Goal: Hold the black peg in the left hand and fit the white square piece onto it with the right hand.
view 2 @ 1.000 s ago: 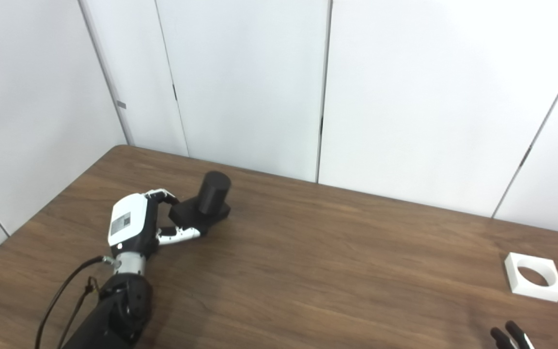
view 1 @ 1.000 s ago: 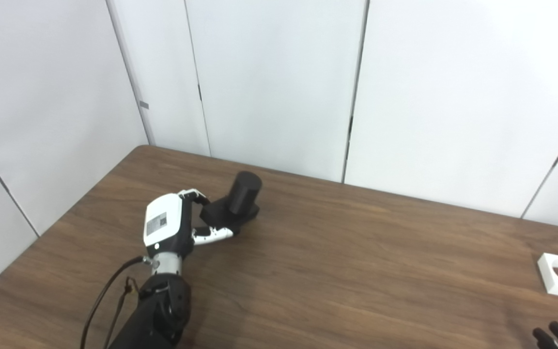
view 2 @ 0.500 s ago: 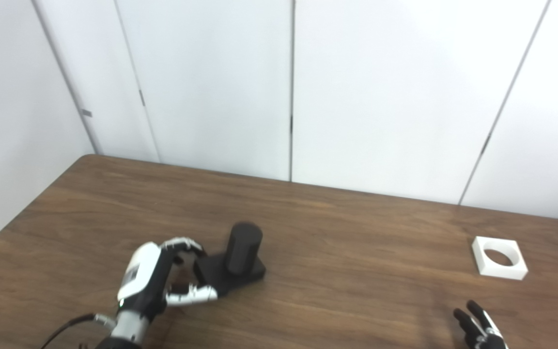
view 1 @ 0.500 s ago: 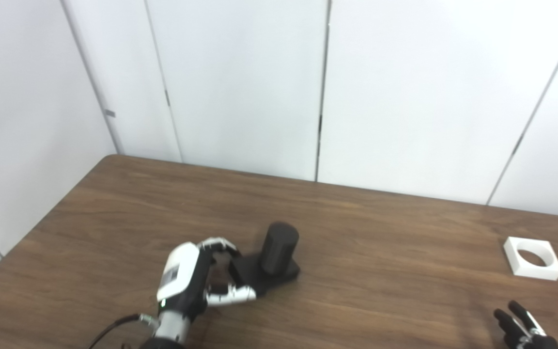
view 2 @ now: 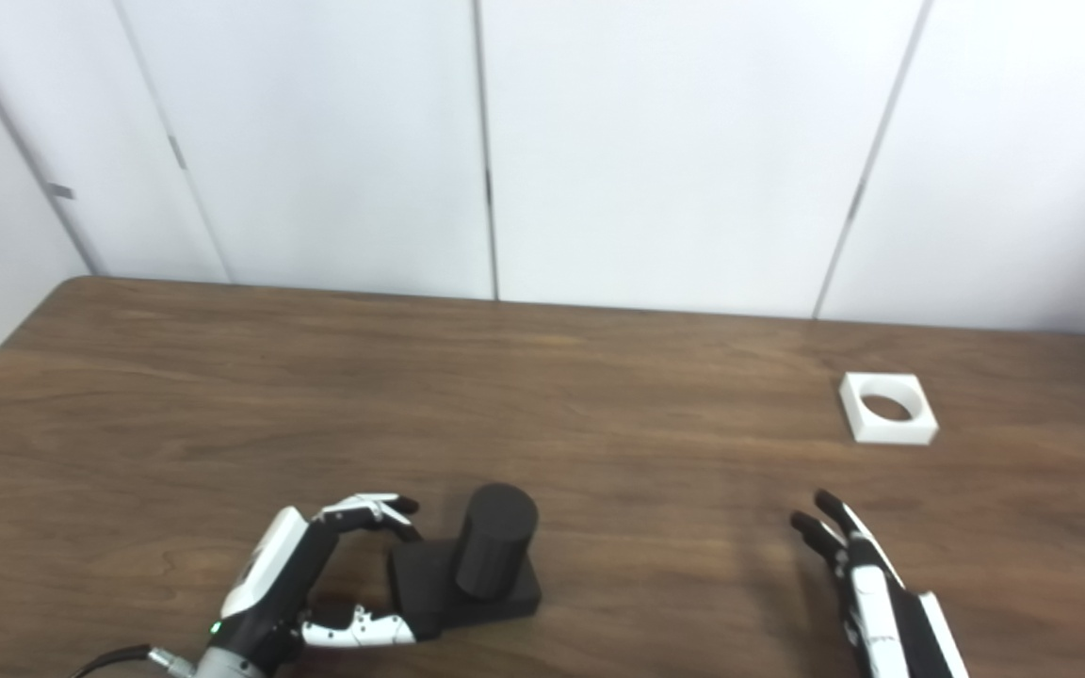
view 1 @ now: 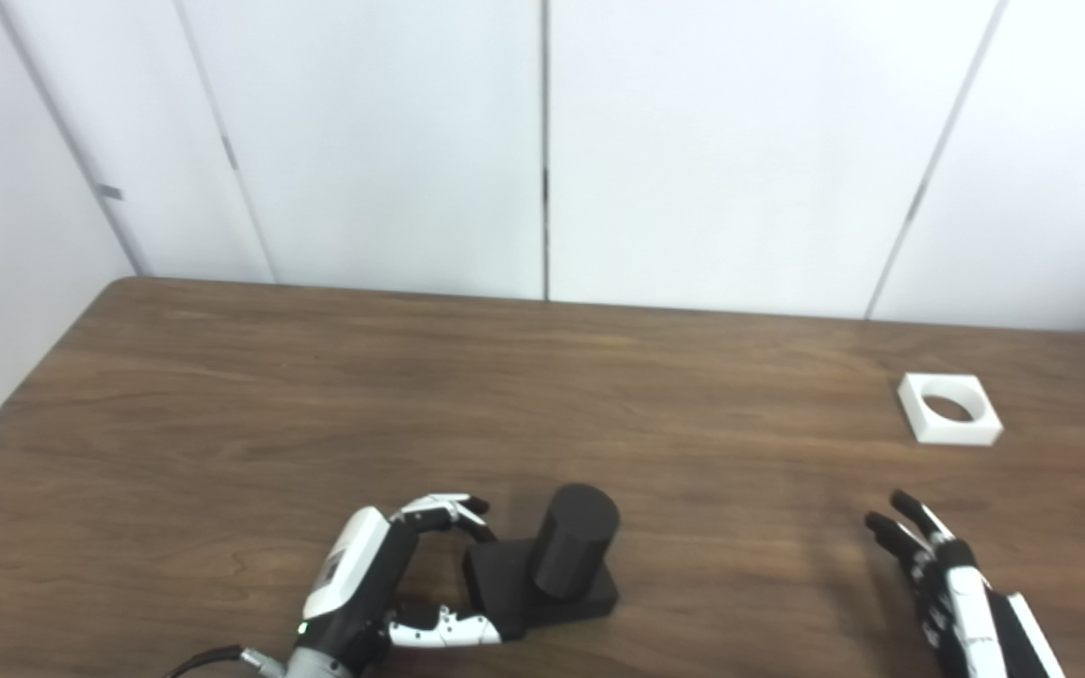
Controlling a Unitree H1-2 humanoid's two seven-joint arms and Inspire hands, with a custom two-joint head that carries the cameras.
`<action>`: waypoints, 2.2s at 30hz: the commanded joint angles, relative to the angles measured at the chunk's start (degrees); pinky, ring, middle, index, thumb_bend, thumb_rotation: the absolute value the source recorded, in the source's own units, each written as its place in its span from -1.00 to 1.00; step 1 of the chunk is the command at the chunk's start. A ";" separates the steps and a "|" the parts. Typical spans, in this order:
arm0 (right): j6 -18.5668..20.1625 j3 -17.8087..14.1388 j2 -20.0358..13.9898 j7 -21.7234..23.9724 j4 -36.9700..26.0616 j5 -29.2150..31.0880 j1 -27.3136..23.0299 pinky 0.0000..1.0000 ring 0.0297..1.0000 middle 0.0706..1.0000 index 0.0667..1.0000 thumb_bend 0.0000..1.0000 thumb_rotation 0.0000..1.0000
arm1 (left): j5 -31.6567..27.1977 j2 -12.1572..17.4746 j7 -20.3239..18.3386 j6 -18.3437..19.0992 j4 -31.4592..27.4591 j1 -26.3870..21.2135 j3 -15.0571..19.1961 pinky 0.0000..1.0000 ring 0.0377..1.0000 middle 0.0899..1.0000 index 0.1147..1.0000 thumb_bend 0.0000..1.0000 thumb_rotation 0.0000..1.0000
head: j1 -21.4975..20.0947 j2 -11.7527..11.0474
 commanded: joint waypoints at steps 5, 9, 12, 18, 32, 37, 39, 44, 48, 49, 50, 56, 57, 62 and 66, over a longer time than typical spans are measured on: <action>0.78 0.30 1.16 0.09 -2.18 0.49 0.14 0.96 0.78 0.64 0.74 -0.03 1.00 | 1.52 3.88 -8.71 1.73 -0.02 0.84 -4.24 0.54 0.72 0.53 -0.16 0.02 -0.90 | -0.63 1.26; 1.33 0.45 1.20 -0.08 -2.76 0.08 0.07 0.98 0.77 0.62 0.73 0.00 1.00 | 3.35 4.97 -8.83 0.36 0.72 0.45 -4.91 0.55 0.71 0.51 -0.16 0.02 -0.91 | -0.89 1.68; 1.66 0.45 1.20 -0.09 -2.83 0.11 0.06 0.96 0.76 0.62 0.72 0.00 1.00 | 6.70 5.82 -8.87 0.57 1.22 -0.07 -5.44 0.53 0.67 0.49 -0.16 0.02 -0.90 | -0.89 1.68; 1.78 0.43 0.91 0.08 -2.97 0.20 0.14 0.99 0.78 0.63 0.73 -0.02 1.00 | 18.86 6.77 -6.48 0.36 1.99 -0.54 -6.43 0.55 0.60 0.44 -0.16 0.03 -0.90 | -1.12 1.21; 2.01 0.29 0.36 0.48 -2.75 0.58 0.05 0.97 0.78 0.64 0.74 0.01 1.00 | 37.91 5.11 -1.58 0.83 2.25 0.16 -6.01 0.69 0.57 0.38 -0.16 0.04 -0.89 | -0.90 1.13; 2.32 0.58 0.45 0.33 -2.83 -0.01 -0.14 1.00 0.78 0.63 0.73 0.00 1.00 | 37.13 5.09 0.58 -0.10 3.30 0.16 -5.37 0.65 0.53 0.35 -0.16 0.04 -0.89 | -4.40 0.91; 2.40 0.45 0.44 0.38 -2.85 0.39 -0.43 0.95 0.77 0.61 0.71 -0.09 0.98 | 36.23 5.64 -0.27 -0.23 3.00 -0.01 -5.02 0.66 0.54 0.37 -0.16 0.04 -0.88 | -5.71 0.95; 2.85 1.70 -6.05 0.76 -4.45 -12.67 -4.79 0.67 0.71 0.66 0.68 -0.01 0.00 | 34.73 6.45 -0.58 -0.77 3.03 0.07 -3.90 0.66 0.54 0.37 -0.16 0.04 -0.89 | -9.80 0.37; 7.31 2.72 -13.42 3.55 -4.82 -23.94 -11.28 0.64 0.71 0.69 0.65 0.37 -0.45 | 33.85 6.59 -1.26 -0.56 2.59 0.35 -3.50 0.63 0.53 0.38 -0.16 0.04 -0.89 | -11.45 0.07; 8.38 2.81 -15.54 4.87 -4.35 -25.54 -13.45 0.65 0.72 0.69 0.66 0.39 -0.47 | 33.61 6.63 -1.30 -0.59 2.51 0.44 -3.41 0.63 0.53 0.39 -0.16 0.04 -0.89 | -12.45 -0.21; 8.85 3.03 -17.58 5.89 -3.59 -27.15 -15.49 0.68 0.76 0.72 0.67 0.47 -0.53 | 33.39 6.66 -1.06 -0.80 2.60 0.50 -3.34 0.61 0.53 0.38 -0.16 0.04 -0.89 | -13.08 -0.37; 7.37 4.53 -25.65 9.55 2.25 -33.73 -23.26 0.73 0.87 0.78 0.68 0.71 -0.69 | 33.32 6.31 -0.43 -1.22 2.36 0.83 -3.17 0.58 0.51 0.36 -0.16 0.04 -0.89 | -15.51 -0.97; 6.88 4.97 -26.59 9.94 3.16 -35.13 -23.99 0.77 0.90 0.81 0.69 0.73 -0.69 | 33.33 6.25 -0.44 -1.25 2.27 0.83 -3.14 0.57 0.51 0.35 -0.16 0.04 -0.89 | -15.56 -0.98; 7.15 7.68 -31.23 14.40 7.72 -39.73 -29.00 0.99 1.00 0.92 0.75 0.76 -0.65 | 32.85 5.96 -1.00 -1.18 1.85 0.89 -2.88 0.56 0.51 0.36 -0.16 0.04 -0.89 | -15.71 -1.42; 6.71 9.09 -32.37 16.20 12.11 -42.19 -33.37 1.00 1.00 0.96 0.75 0.79 -0.61 | 32.65 5.85 -0.07 -1.88 2.50 1.14 -2.63 0.57 0.52 0.37 -0.16 0.04 -0.89 | -15.73 -1.94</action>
